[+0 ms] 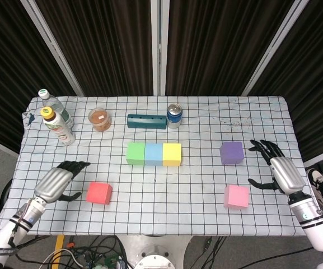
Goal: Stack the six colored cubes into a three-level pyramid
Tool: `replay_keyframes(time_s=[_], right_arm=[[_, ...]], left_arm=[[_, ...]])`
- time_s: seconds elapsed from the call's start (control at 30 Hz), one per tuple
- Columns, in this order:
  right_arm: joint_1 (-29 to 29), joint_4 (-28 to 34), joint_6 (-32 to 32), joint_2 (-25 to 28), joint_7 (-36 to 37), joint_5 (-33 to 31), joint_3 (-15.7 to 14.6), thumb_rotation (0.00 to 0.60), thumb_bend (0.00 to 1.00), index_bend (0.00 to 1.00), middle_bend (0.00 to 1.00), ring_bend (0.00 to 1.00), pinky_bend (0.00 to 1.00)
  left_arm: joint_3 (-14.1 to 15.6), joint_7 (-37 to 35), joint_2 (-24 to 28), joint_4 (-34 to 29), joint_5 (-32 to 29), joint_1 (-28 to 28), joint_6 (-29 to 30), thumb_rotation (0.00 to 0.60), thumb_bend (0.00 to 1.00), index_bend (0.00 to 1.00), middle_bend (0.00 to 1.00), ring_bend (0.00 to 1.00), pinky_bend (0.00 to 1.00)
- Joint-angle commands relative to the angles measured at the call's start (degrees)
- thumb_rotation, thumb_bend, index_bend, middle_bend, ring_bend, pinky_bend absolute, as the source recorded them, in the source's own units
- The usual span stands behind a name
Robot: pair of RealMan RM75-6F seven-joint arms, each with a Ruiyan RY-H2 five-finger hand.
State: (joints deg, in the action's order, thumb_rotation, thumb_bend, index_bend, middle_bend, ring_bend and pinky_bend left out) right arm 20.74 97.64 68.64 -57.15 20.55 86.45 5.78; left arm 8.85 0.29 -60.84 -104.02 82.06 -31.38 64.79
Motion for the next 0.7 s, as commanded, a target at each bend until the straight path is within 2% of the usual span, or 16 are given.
replay_keyframes(time_s=[0.03,0.27,0.5,0.7], right_arm=[[-0.06,-0.14,0.19,-0.02,0.12,0.01,0.0,0.6,0.13,0.0,0.22,0.0,0.0],[0.11,-0.24,0.18,-0.14,0.34,0.12,-0.05,0.6,0.13,0.0,0.22,0.0,0.0],[0.1,-0.18,0.25,-0.26,0.34,0.06,-0.16,0.6,0.13,0.0,0.22,0.0,0.0],[0.35,-0.32,-0.64,-0.43,0.29,-0.54,-0.32,0.6,0.13,0.0,0.22,0.0,0.0]], left_arm=[[0.89,1.72,-0.15,-0.86,1.06,0.26,-2.3,0.6,0.23,0.08,0.09,0.11,0.14],[-0.58,9.24,-3.75,-0.45,-2.39,0.86,-4.45,0.6,0.23,0.08,0.08,0.11,0.14],[-0.91,12.51,-4.92,-0.99,-3.38,1.44,-5.73,0.6,0.23,0.07,0.08,0.11,0.14],[-2.45,14.8,-9.09,1.78,-4.96,1.61,-6.44,0.6,0.23,0.11,0.09,0.11,0.15]])
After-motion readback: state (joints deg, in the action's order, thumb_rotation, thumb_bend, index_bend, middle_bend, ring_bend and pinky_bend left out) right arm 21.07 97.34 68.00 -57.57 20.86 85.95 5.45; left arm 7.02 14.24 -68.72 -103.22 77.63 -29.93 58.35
